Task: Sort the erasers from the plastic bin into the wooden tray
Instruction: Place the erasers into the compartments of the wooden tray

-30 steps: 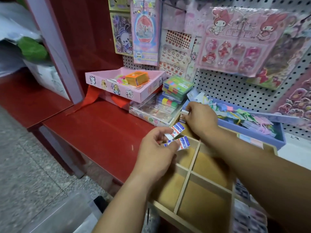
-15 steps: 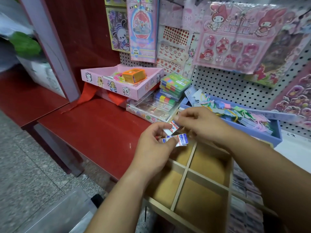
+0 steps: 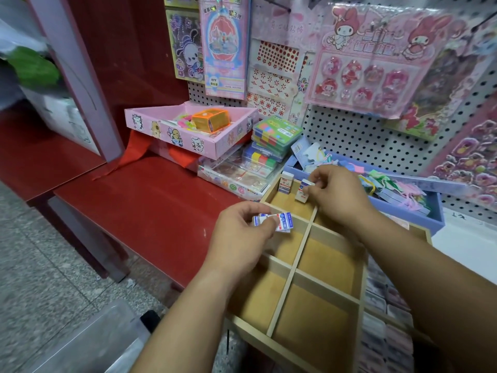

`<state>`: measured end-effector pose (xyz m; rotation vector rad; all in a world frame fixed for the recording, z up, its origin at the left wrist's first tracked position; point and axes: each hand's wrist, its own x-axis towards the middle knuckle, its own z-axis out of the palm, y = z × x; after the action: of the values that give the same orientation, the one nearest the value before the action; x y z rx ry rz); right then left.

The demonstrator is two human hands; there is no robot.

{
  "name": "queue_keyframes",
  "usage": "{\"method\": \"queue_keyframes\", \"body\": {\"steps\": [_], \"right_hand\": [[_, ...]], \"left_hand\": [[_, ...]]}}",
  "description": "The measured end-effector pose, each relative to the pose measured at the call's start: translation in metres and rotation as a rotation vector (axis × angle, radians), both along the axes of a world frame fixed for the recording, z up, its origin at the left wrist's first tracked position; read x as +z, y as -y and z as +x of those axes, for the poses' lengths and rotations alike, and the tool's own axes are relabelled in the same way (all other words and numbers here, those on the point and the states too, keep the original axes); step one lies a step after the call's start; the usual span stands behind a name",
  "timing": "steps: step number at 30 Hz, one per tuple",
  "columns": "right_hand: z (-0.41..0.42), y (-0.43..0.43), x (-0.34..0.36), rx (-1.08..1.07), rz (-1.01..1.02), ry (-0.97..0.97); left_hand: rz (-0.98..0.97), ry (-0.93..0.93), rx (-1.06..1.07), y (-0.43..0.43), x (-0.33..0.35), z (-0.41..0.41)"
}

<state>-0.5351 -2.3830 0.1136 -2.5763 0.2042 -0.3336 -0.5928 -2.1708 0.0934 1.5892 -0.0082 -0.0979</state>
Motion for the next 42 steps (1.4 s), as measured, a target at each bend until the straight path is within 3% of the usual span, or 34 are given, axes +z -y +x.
{"method": "queue_keyframes", "body": {"steps": [10, 16, 22, 25, 31, 37, 42], "right_hand": [[0.023, -0.019, -0.01, -0.096, -0.191, 0.045], [0.024, -0.015, -0.013, -0.067, -0.157, 0.038], [0.016, -0.012, -0.007, -0.078, -0.005, 0.063], [-0.002, -0.018, 0.007, -0.015, 0.182, 0.046], [-0.046, -0.034, 0.024, 0.384, 0.574, -0.362], [-0.052, -0.034, 0.014, 0.349, 0.776, -0.303], [-0.044, -0.02, 0.016, 0.174, 0.716, -0.133]], "left_hand": [[0.019, -0.011, 0.012, 0.0, 0.002, 0.0], [0.046, -0.003, 0.022, 0.0, 0.002, 0.0], [0.019, -0.014, 0.02, -0.001, 0.004, -0.002], [-0.001, -0.016, 0.027, 0.0, 0.003, -0.001], [-0.044, 0.018, 0.033, 0.002, 0.004, 0.0], [-0.057, 0.005, -0.025, 0.001, 0.006, -0.003], [0.029, 0.031, 0.035, -0.005, 0.003, 0.001]]}}
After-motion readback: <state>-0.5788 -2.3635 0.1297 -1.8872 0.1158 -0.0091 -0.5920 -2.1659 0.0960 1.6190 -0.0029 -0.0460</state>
